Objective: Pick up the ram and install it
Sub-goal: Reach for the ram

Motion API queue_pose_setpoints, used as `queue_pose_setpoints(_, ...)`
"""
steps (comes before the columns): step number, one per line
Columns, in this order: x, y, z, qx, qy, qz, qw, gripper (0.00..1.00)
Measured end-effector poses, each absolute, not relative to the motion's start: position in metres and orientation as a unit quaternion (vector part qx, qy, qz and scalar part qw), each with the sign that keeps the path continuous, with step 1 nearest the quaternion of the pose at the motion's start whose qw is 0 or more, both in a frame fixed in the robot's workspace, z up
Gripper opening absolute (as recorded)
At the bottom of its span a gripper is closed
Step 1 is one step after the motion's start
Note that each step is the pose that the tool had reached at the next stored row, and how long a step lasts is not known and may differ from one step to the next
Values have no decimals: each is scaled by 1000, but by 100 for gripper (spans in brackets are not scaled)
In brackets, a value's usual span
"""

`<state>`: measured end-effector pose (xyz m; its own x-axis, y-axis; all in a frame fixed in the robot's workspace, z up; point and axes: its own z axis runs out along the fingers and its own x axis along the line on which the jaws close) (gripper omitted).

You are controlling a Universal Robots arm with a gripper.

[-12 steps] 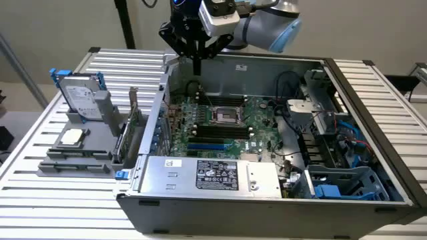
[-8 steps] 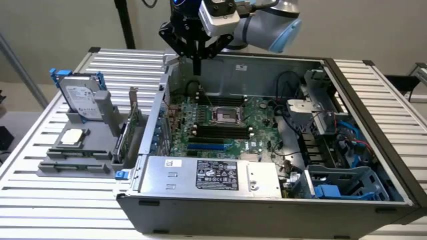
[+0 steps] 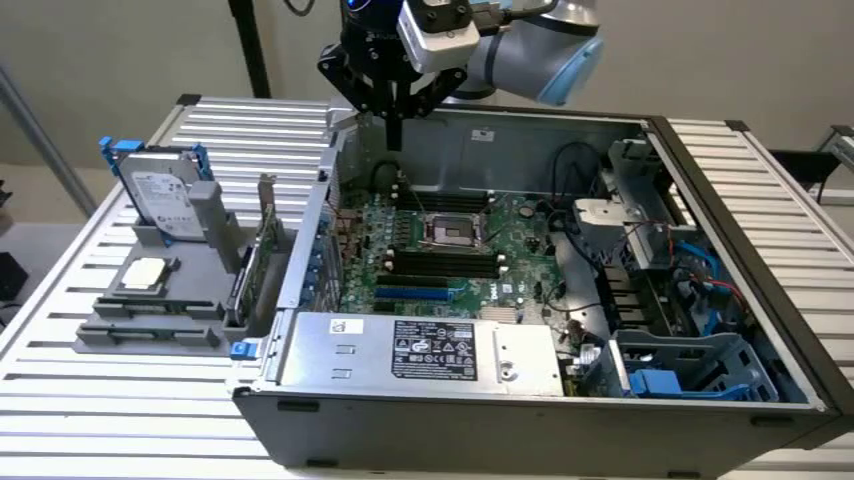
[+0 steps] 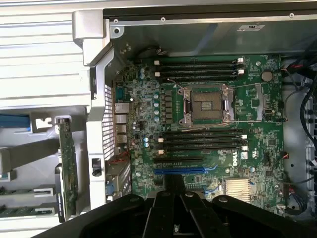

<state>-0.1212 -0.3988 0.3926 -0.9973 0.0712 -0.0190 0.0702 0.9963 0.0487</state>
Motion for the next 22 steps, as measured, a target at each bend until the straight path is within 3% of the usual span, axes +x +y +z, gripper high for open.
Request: queue_pose_setpoints(22, -200, -433, 392, 35, 999, 24, 10, 11)
